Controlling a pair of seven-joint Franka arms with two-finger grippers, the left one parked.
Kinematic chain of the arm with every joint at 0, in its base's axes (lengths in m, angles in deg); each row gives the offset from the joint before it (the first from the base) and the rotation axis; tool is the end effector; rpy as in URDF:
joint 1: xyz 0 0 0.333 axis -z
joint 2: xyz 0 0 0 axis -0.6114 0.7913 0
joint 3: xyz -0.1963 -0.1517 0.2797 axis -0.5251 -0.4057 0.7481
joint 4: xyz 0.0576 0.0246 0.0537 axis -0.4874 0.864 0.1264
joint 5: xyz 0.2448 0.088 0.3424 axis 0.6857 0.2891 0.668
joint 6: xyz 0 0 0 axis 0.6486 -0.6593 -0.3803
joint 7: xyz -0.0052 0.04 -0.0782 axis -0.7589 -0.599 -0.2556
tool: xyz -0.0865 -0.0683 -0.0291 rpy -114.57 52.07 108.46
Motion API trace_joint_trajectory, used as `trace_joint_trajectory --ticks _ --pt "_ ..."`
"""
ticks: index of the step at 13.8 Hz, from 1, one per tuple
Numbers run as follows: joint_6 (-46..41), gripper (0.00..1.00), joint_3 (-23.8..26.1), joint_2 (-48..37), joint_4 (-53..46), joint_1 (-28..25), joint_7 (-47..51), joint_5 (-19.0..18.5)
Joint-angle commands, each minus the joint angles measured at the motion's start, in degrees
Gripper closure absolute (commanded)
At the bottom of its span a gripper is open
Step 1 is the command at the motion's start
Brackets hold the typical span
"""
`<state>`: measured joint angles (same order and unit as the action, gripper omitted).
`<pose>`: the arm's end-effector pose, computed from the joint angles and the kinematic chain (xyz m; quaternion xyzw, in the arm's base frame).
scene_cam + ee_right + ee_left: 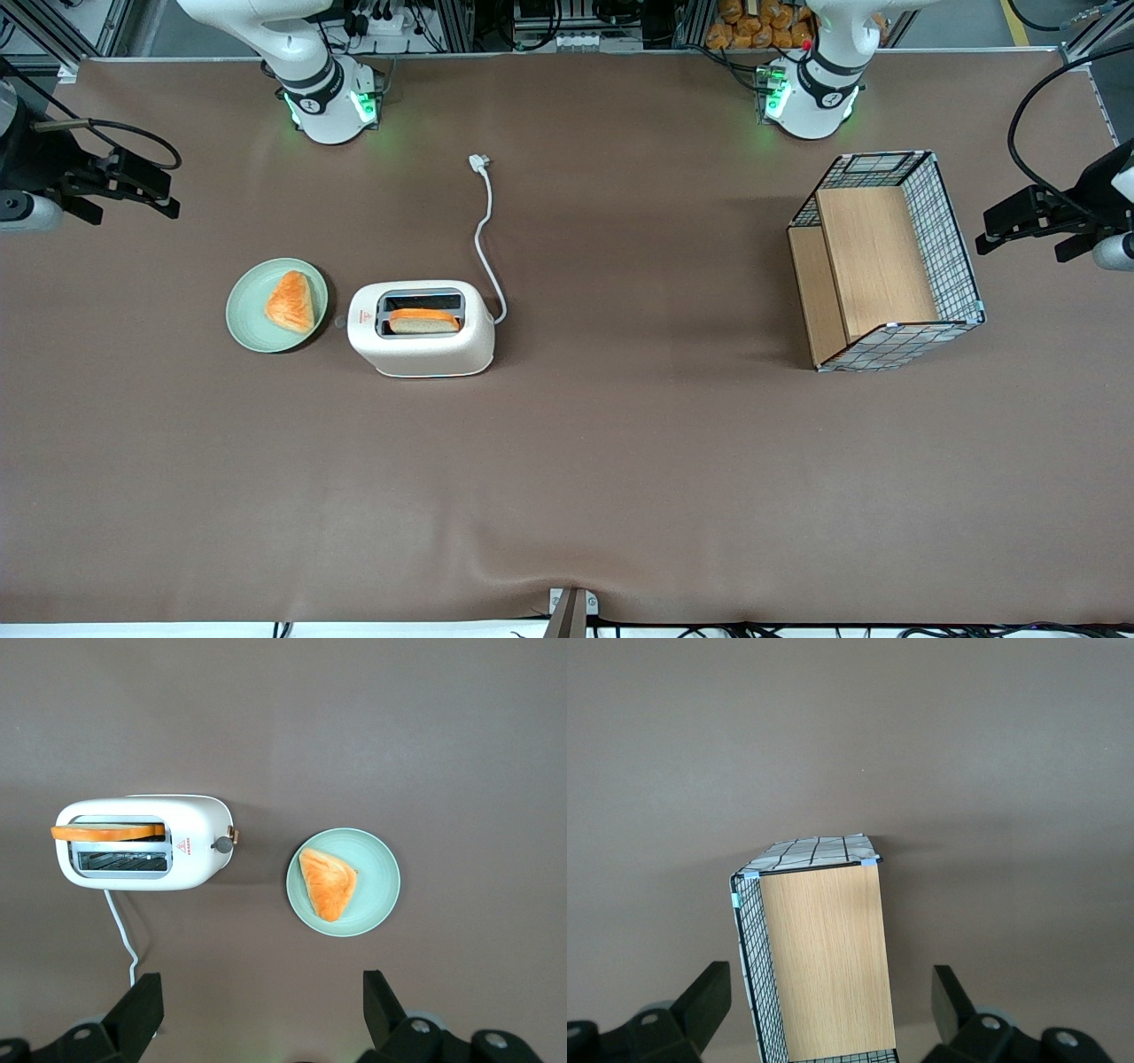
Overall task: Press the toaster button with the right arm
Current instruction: 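Move the right gripper toward the white toaster's end, above the green plate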
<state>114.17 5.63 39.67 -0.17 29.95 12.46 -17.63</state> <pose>0.5684 0.0297 0.6986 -0.9990 -0.0207 0.0241 0.0299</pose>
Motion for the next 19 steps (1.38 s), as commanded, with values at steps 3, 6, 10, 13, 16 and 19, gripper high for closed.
trace_joint_trajectory --ticks 3,6,10,13,16,19 --pt "-0.6 0.55 -0.3 0.1 0.0 -0.7 0.0 1.2" --pt "-0.5 0.89 -0.4 0.3 0.7 -0.6 0.0 3.7" --pt "0.1 1.0 -0.4 1.0 1.8 -0.5 0.0 5.3" --pt "0.1 1.0 -0.4 2.0 2.0 -0.6 0.0 6.2" --pt "0.2 1.0 -0.4 3.7 2.8 -0.2 0.0 8.2" --pt "3.4 1.0 -0.4 3.7 5.8 -0.1 0.0 9.6"
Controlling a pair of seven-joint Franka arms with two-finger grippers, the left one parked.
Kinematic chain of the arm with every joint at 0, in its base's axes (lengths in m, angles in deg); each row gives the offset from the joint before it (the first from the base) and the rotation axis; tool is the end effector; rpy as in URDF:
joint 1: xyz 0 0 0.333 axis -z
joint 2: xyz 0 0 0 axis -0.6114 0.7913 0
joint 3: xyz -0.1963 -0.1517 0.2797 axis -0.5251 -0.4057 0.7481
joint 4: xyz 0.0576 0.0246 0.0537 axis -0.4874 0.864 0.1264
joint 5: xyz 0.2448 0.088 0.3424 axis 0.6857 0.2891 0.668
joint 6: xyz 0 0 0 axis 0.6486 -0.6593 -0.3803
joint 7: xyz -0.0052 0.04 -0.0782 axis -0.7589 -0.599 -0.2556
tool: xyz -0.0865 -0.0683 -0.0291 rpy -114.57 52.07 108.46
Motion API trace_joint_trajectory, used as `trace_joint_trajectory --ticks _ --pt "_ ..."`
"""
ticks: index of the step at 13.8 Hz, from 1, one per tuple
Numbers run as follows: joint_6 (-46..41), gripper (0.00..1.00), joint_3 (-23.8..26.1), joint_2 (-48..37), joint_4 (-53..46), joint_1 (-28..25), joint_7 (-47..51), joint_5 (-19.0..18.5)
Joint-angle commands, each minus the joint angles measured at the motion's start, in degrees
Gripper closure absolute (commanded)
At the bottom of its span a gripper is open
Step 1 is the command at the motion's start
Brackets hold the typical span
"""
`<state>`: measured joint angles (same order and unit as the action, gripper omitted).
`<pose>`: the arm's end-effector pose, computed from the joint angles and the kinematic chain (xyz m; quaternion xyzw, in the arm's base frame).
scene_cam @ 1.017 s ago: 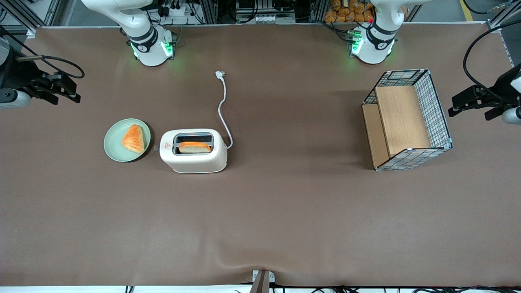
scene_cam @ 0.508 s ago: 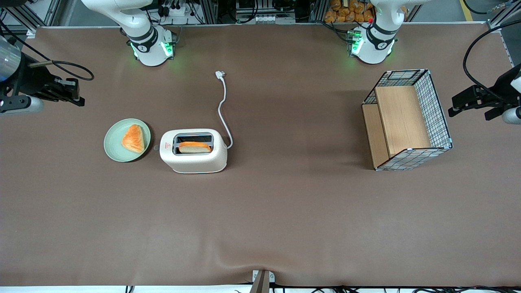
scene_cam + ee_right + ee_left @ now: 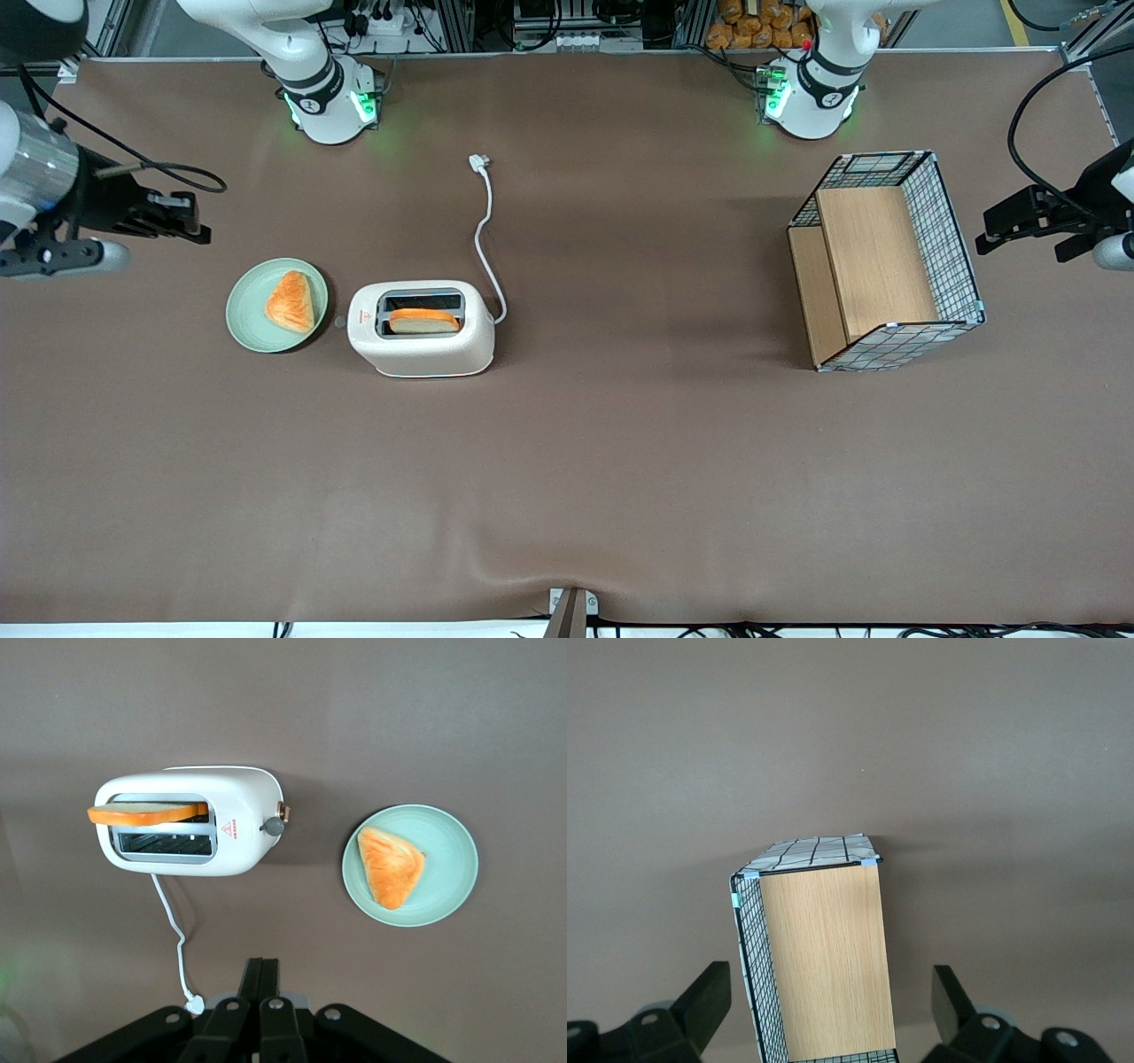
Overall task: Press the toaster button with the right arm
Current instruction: 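Move the right gripper toward the white toaster's end, above the green plate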
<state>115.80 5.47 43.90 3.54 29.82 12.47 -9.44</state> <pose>0.5926 0.0496 0.6278 -0.9919 -0.0175 0.0801 0.0966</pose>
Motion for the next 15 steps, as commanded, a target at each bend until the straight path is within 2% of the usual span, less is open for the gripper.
trace_joint_trajectory --ticks 1,3,6,9,15 --pt "2.9 1.0 -0.2 -0.4 2.9 0.0 0.0 2.1" --pt "5.5 1.0 -0.2 0.0 5.3 0.0 0.0 3.8" --pt "9.1 1.0 -0.2 0.7 7.2 -0.4 0.0 4.3" --pt "9.9 1.0 -0.2 2.2 8.0 0.0 0.0 8.7" --pt "13.5 1.0 -0.2 3.7 10.7 -0.3 -1.0 9.8"
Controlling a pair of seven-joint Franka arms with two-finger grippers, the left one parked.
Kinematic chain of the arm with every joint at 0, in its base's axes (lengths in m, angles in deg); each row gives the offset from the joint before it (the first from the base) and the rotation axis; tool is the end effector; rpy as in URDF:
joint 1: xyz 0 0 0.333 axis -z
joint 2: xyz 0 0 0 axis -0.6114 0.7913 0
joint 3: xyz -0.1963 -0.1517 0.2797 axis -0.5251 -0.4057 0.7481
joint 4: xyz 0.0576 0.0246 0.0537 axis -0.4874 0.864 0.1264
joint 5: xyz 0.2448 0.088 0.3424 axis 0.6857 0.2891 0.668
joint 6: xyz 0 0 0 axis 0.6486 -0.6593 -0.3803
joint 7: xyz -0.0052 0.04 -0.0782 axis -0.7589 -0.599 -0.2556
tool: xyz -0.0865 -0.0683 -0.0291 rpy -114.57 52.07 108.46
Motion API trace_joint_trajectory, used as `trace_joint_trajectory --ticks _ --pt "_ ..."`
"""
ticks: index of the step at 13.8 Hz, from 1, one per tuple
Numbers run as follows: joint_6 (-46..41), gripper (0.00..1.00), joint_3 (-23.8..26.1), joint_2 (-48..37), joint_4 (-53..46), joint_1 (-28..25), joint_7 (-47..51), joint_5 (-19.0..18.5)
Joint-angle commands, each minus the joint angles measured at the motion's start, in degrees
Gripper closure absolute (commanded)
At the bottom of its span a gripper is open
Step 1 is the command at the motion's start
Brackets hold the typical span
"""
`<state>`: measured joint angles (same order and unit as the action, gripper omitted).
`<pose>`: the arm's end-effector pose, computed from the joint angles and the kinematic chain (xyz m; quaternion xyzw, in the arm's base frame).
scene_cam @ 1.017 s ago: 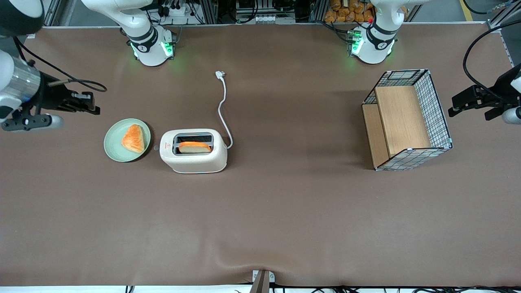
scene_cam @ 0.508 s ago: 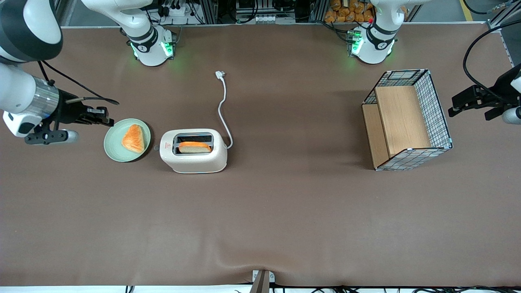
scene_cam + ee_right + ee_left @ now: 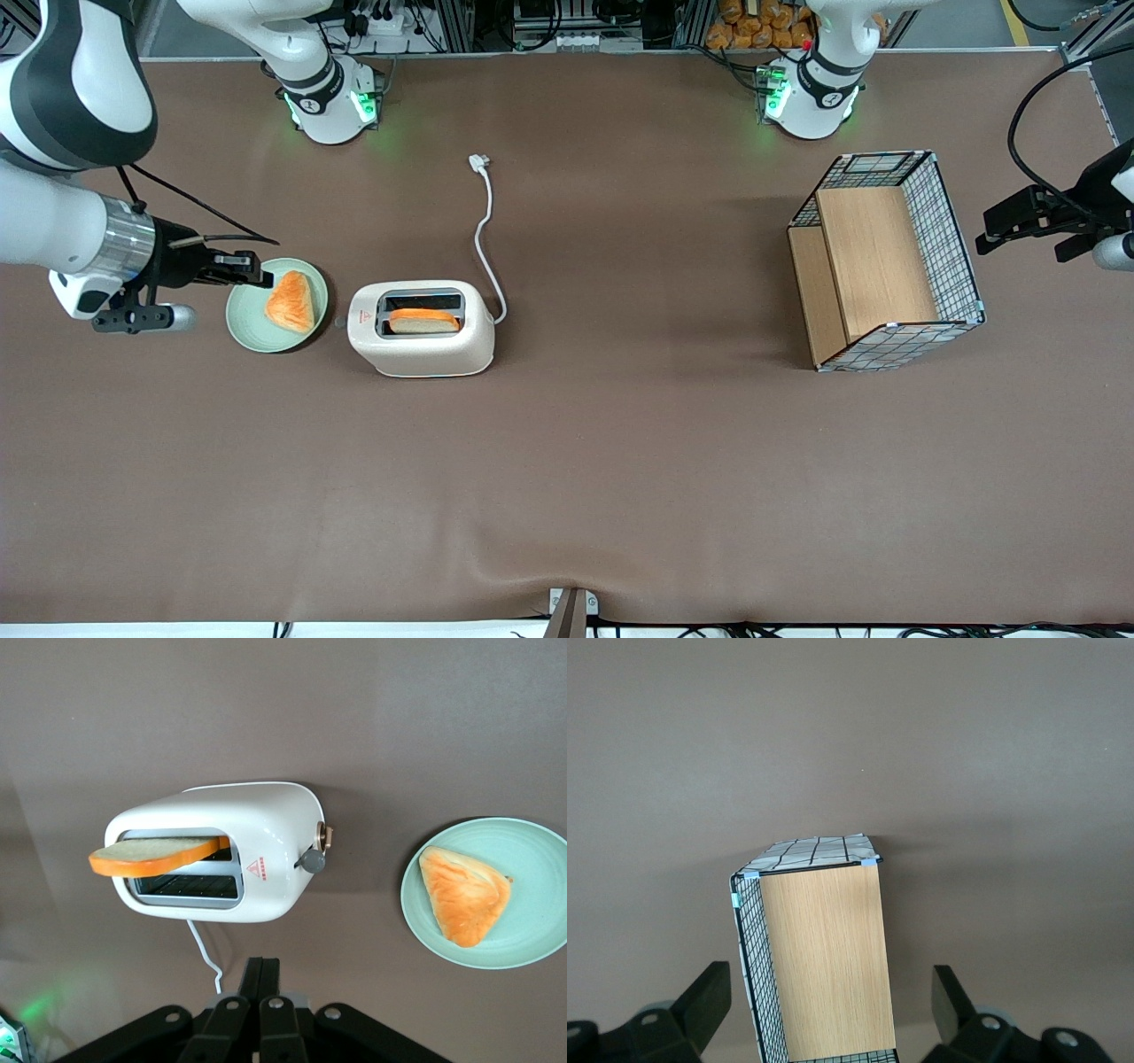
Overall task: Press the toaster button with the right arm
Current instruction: 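Move the right gripper toward the white toaster's end, above the green plate, then lower the right gripper beside the toaster's end button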
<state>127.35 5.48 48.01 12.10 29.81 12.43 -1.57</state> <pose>0.6175 0.0620 0.5267 -0.9833 0.0176 0.0901 0.1573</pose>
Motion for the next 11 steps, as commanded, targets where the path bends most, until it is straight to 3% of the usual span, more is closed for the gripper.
trace_joint_trajectory --ticks 1,6,9,11 --pt "3.2 1.0 -0.2 -0.4 3.3 -0.2 -2.2 3.4" --pt "9.6 1.0 -0.3 -0.1 9.7 1.0 -7.4 9.3" --pt "11.6 1.0 -0.3 0.9 11.3 1.4 -8.6 11.1" --pt "11.7 1.0 -0.3 2.6 11.6 2.3 -11.3 14.8"
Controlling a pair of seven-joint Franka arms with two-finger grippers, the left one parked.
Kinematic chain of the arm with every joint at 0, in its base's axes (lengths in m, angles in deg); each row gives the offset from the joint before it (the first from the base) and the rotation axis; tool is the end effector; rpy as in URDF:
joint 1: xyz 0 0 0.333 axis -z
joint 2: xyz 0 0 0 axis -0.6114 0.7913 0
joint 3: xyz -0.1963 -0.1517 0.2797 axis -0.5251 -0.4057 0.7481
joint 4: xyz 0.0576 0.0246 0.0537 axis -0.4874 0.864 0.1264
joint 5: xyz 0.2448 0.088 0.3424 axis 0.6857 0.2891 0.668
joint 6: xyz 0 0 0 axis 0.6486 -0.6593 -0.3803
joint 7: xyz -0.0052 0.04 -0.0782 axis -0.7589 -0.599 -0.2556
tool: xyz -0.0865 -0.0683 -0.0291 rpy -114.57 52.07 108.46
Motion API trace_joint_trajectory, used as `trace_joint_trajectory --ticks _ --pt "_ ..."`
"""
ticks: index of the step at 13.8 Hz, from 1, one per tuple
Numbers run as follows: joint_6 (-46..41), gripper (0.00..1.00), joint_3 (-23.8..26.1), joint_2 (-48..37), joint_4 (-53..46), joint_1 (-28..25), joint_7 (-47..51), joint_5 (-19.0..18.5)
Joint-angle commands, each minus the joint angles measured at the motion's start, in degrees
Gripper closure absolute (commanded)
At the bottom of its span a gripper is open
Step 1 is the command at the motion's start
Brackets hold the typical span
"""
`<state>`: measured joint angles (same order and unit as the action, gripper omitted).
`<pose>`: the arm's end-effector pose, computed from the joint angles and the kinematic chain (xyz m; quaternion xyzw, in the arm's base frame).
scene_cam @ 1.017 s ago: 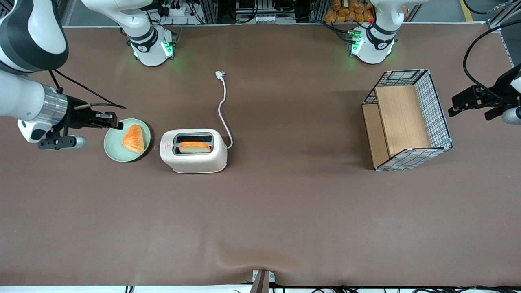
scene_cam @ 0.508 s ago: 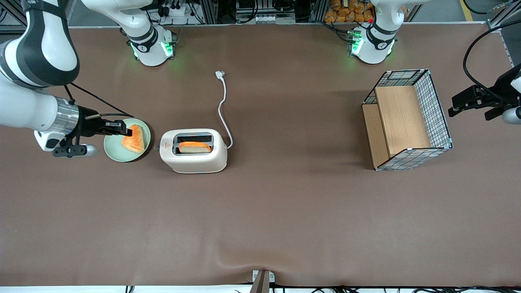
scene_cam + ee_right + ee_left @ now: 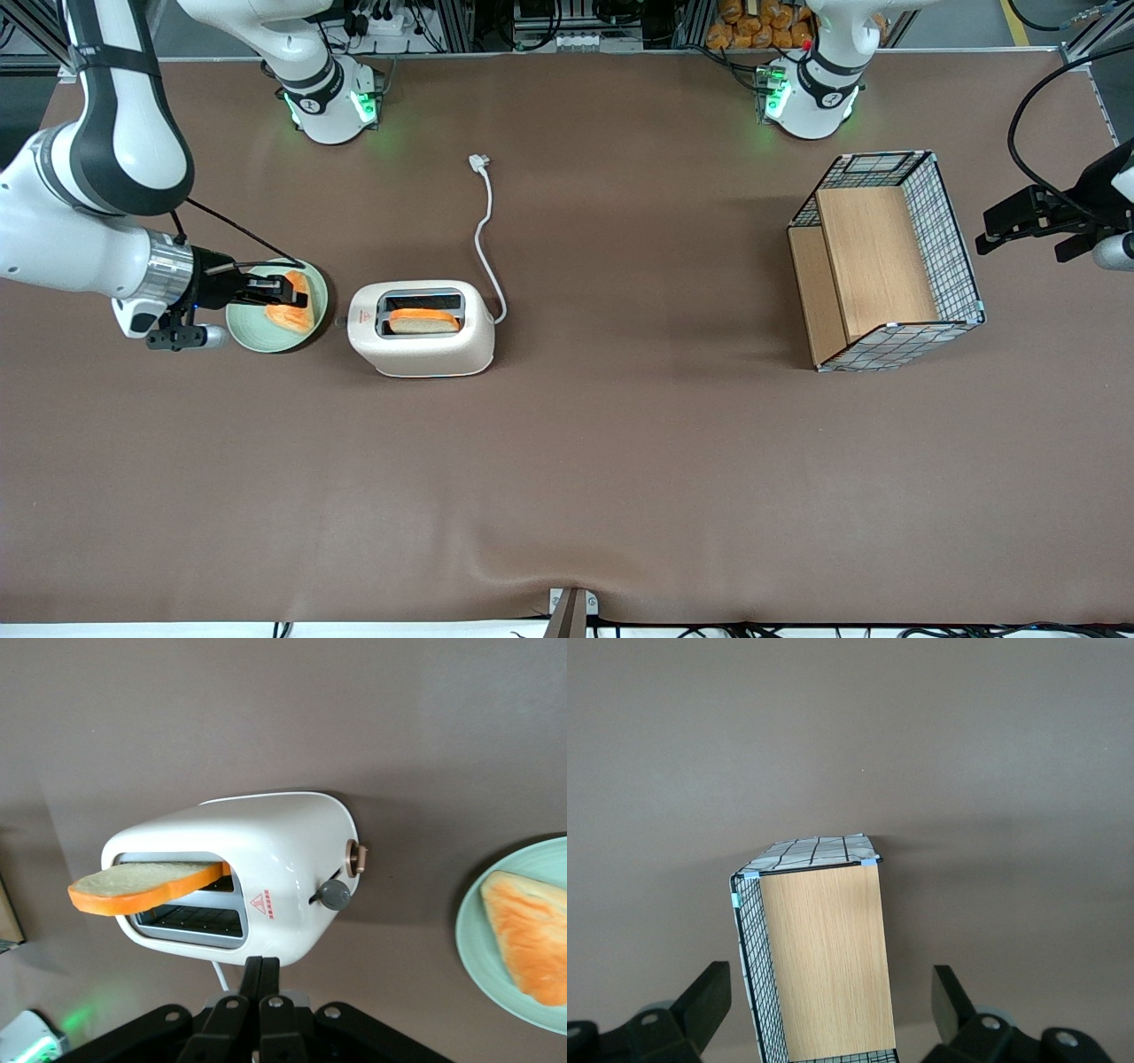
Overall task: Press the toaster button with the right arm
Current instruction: 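Lower the right gripper beside the toaster's end button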
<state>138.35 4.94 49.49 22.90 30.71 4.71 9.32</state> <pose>0.6093 0.0528 0.4360 -0.9675 0.0350 0.0814 0.2369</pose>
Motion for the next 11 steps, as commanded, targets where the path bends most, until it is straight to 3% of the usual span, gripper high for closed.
trace_joint_trajectory --ticks 1,5,11 --pt "0.7 1.0 0.2 1.7 1.2 2.4 -5.3 5.2" --pt "0.8 1.0 0.2 4.1 2.2 4.4 -10.9 9.2" --pt "2.7 1.0 0.2 5.5 2.5 4.1 -11.6 10.0"
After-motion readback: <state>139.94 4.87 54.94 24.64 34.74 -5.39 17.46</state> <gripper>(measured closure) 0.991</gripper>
